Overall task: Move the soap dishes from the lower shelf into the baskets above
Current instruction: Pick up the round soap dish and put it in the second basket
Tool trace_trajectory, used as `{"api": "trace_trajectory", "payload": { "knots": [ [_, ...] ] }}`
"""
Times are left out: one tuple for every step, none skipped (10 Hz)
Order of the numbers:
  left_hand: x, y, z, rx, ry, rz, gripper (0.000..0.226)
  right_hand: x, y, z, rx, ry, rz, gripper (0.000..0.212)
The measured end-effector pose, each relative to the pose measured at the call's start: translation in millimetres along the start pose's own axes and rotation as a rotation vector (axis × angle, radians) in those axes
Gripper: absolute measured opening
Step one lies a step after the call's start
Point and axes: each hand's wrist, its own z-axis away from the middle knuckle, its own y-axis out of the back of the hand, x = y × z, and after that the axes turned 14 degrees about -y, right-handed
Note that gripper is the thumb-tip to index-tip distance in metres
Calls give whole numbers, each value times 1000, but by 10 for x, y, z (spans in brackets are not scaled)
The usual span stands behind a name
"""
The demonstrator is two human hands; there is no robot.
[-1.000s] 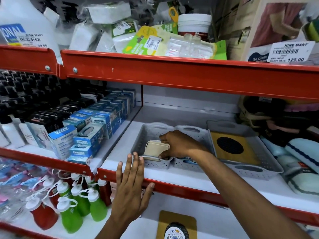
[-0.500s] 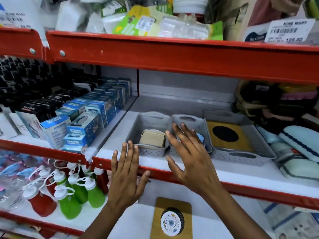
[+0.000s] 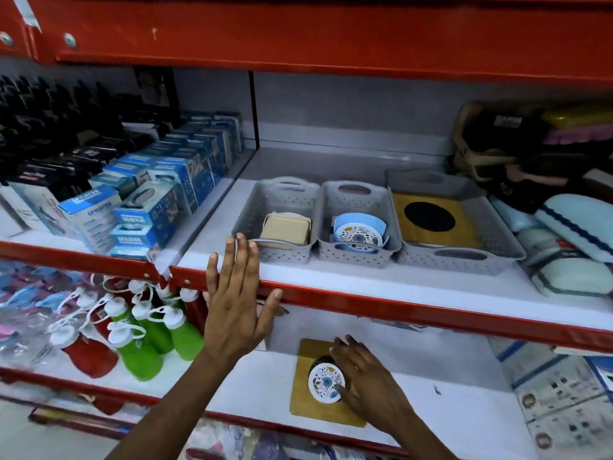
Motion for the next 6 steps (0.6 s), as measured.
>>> {"api": "trace_trajectory", "payload": {
  "knots": [
    [-7, -3, -5, -11, 4, -7, 79, 19, -308, -57, -198, -172, -60, 84],
    [-29, 7, 11, -20, -5, -23, 79, -69, -507, -105, -278, -172, -58, 94],
    [-36, 5, 14, -4, -2, -15, 79, -137, -596, -126, -285, -170, -56, 92],
    [11, -8, -21, -9, -2, -20, 79, -104, -607, -165, -256, -221, -84, 89],
    [-14, -5, 0, -15, 2, -30, 79, -106, -601, -190, -281, -245, -105, 93],
    [-18, -7, 9, -18, 4, -30, 79, -131, -470, -149, -252, -321, -214, 98]
  ]
}}
